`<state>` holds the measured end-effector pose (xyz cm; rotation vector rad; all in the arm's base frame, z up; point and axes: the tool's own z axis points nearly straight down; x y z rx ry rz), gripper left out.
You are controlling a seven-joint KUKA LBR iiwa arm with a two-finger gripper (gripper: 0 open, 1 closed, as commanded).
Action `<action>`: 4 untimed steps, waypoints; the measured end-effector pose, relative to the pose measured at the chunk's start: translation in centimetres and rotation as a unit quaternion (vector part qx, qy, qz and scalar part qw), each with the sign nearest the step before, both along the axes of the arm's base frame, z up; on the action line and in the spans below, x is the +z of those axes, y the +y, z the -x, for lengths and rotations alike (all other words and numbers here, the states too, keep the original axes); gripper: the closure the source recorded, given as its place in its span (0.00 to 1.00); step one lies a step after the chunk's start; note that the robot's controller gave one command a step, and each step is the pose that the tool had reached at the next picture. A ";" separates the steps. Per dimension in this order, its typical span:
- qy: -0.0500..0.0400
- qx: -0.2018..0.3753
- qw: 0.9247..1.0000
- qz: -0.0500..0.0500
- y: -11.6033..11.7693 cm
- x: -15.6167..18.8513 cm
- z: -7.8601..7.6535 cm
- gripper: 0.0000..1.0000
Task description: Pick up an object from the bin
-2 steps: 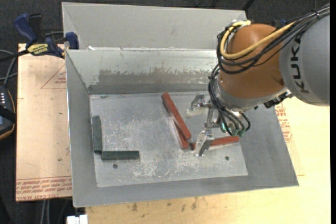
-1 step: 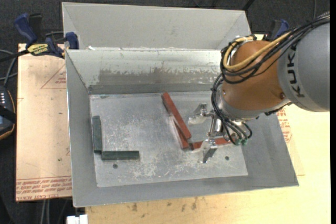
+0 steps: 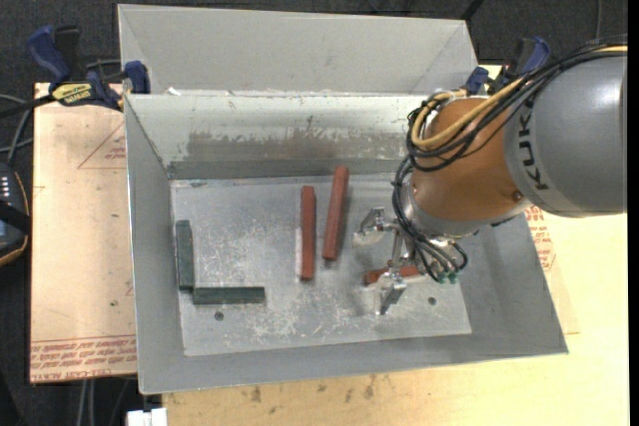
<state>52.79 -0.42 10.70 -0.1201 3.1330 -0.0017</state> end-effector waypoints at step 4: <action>-0.004 0.071 0.997 0.000 -9.1 -2.9 -5.2 1.00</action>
Offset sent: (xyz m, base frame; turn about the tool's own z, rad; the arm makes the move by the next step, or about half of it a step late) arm 0.0039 -0.0420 -0.0370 0.0879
